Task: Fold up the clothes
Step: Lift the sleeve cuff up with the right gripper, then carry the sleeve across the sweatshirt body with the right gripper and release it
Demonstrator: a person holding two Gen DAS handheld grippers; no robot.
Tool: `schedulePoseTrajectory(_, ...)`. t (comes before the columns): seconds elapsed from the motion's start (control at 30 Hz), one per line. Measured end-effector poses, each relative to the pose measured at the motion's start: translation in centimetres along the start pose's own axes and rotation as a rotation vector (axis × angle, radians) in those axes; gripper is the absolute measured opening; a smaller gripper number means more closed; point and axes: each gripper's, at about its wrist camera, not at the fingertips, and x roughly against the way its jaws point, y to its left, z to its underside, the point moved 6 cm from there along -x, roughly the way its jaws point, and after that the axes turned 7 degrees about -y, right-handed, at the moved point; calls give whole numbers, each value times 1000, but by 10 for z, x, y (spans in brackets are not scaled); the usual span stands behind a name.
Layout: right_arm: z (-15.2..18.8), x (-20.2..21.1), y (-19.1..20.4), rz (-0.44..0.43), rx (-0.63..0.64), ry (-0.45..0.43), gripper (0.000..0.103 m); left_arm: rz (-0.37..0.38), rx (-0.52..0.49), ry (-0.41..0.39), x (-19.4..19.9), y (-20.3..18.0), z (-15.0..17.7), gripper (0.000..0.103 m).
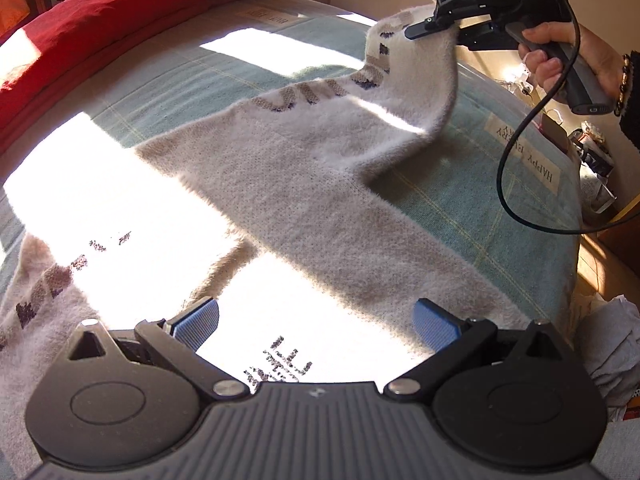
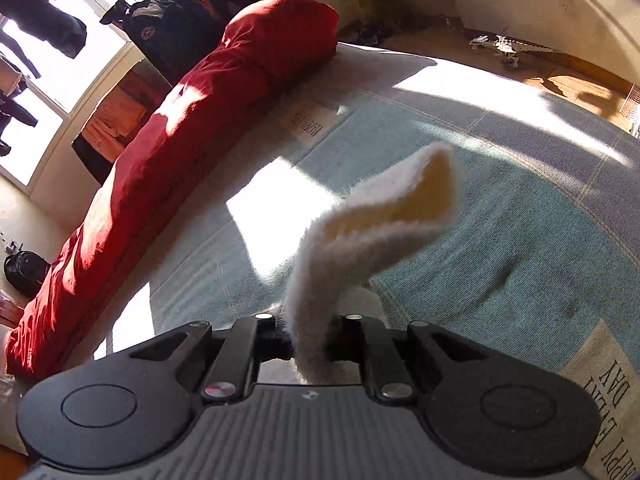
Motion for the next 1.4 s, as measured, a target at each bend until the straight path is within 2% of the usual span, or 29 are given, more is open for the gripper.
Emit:
schedulePoseTrajectory(0.33,31,0,83,-111,1,32,14,-94,46,-8,39,41,46,102)
schedulePoseTrajectory(0.97,99,-35,227,-300,78,140,14,-164,164,-21,87,88,98,102)
schedulePoseTrajectory(1.23,138,-48,278,-352,159,208,14,-196,214,-27,103,105,117,102)
schedulePoseTrajectory(1.4,167,-53,311,-363,263,227,14,-219,253,-35,111,114,132,102)
